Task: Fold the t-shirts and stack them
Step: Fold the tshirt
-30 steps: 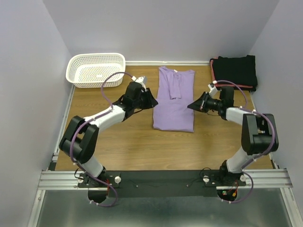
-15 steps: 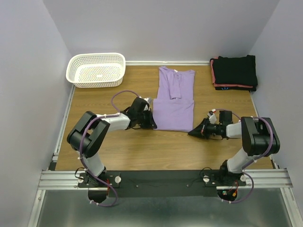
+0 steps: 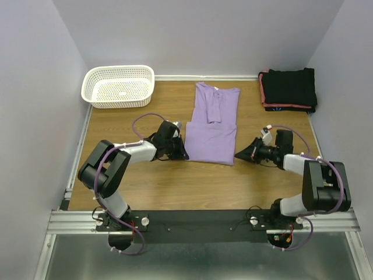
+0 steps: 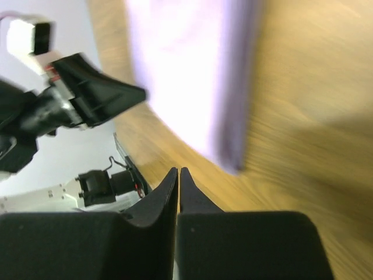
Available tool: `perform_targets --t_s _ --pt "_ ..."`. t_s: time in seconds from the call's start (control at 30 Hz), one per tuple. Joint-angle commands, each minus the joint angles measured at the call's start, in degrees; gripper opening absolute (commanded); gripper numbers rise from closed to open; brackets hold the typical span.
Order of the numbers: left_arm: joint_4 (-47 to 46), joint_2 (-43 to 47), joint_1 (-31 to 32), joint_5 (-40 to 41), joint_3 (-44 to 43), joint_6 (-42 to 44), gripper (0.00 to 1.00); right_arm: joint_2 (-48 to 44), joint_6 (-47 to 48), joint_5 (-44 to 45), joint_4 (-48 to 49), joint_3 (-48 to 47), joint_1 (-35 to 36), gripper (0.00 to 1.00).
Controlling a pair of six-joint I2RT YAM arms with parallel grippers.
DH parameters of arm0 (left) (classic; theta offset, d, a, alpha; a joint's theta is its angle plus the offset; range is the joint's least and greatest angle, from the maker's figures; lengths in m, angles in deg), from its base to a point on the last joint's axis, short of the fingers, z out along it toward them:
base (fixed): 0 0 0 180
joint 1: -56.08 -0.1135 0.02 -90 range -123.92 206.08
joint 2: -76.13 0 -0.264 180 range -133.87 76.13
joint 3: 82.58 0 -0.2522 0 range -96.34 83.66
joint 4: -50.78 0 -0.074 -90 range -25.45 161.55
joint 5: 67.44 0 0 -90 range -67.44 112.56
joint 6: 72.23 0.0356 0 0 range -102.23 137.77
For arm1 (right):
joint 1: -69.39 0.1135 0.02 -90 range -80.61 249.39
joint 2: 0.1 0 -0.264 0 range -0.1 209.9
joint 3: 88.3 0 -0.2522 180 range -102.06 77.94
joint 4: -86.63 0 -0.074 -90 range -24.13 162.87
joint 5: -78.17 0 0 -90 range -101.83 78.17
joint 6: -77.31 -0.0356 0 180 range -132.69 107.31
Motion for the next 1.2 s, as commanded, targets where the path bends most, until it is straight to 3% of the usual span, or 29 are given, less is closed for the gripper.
perform_targets --t_s 0.0,0.1,0.23,0.4,0.53,0.7,0.8,0.9,1.0,1.17 --pt "3.3 0.3 0.0 1.7 0.4 1.2 0.11 -1.3 1.4 -1.7 -1.6 -4.7 4.4 0.11" --pt "4.0 1.4 -0.1 2.6 0.4 1.7 0.11 4.7 1.5 -0.6 -1.5 -7.6 9.0 0.11" --pt "5.0 2.4 -0.1 3.9 0.5 1.9 0.11 11.0 2.1 4.1 -1.3 -7.4 9.1 0.1" --pt "5.3 1.1 -0.1 3.2 0.3 3.1 0.11 19.5 2.3 6.6 -1.2 -4.5 4.2 0.05" --pt "5.5 0.9 -0.1 3.1 0.4 3.4 0.11 16.9 3.1 6.7 -1.3 -1.9 -1.0 0.05" --pt "5.8 1.5 -0.1 3.0 0.0 3.7 0.11 9.7 2.5 5.0 -2.0 -2.6 -1.0 0.06" --pt "6.3 3.4 0.1 2.0 -0.6 3.8 0.11 6.1 1.6 2.5 -2.1 -5.9 -0.8 0.07" --pt "6.2 6.6 0.2 2.6 -2.5 3.9 0.19 5.0 0.8 2.7 -2.0 -11.3 -0.6 0.07" --pt "6.2 7.1 0.0 5.1 -7.1 5.7 0.29 8.3 0.5 4.8 -1.3 -17.7 -0.5 0.08" --pt "5.2 -0.2 -1.9 4.6 -18.6 8.1 0.32 17.1 -4.3 4.1 5.2 -25.4 -0.4 0.08"
